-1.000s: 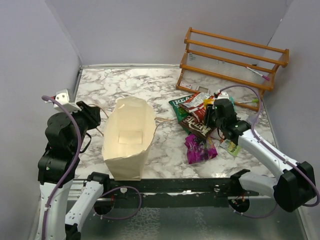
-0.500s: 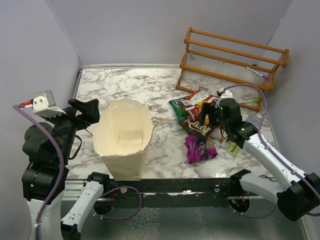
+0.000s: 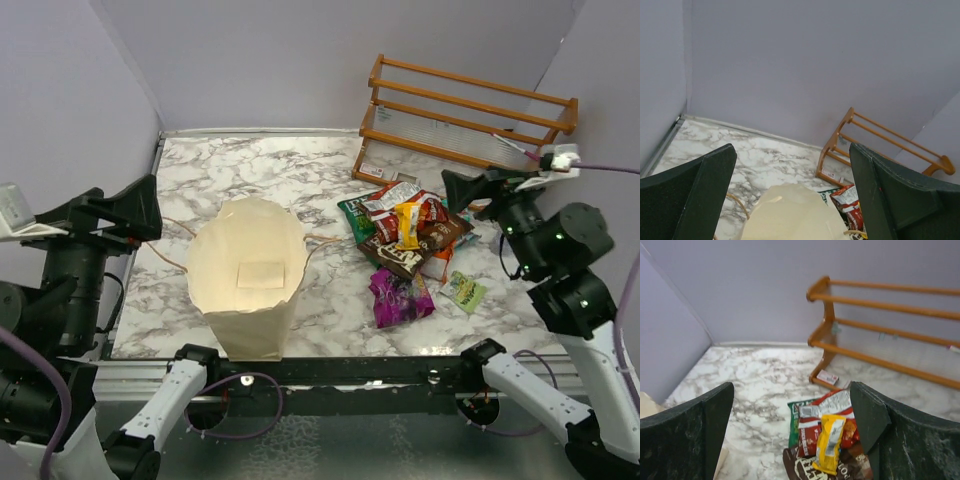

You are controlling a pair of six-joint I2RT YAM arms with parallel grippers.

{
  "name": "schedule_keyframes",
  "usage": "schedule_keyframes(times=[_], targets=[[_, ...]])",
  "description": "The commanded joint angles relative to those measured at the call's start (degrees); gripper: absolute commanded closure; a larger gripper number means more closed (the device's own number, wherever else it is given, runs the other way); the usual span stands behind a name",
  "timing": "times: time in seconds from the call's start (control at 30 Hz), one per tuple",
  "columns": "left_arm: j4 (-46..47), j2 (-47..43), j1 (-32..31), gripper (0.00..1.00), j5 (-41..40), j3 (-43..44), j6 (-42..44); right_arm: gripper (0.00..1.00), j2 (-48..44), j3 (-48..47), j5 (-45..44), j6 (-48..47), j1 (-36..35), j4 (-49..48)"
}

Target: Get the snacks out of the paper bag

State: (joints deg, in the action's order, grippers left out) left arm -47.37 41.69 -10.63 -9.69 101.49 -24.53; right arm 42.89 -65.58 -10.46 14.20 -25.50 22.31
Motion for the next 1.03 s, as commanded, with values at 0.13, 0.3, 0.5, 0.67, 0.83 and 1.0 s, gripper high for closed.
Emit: schedule_keyframes(times=[0.13,0.3,0.5,0.67,0.83,1.0], targets=[[5.44,-3.08,-0.09,0.01,0.24,0.52,0.48,0.01,-6.04,-11.02,4.26,-6.37,0.10,1.07],[9.00,-6.25,-0.09,0.01,-1.15,-2.24,0.50,0.01,-8.04,-16.71,3.30,-6.91,0.10,1.69],[8.63,-6.85,-0.09,0.01,-2.26,-2.19,0.52,0.01,-7.90,-18.99,0.16,-7.07,0.10,2.66],[8.22,-6.80,-0.18,0.01,-1.62,-2.91,-0.02,0.01,-7.56,-19.15,-1.63,-6.40,0.12,3.21],[8.18,-6.82,-0.18,0.01,-1.64,-3.59,0.09,0.01,-7.57,-18.92,-2.86,-6.30,0.10,3.23],[8.60,-7.25,-0.26,0.01,-1.26,-5.03,-0.32,0.01,-6.38,-19.41,-3.57,-7.08,0.10,4.50]])
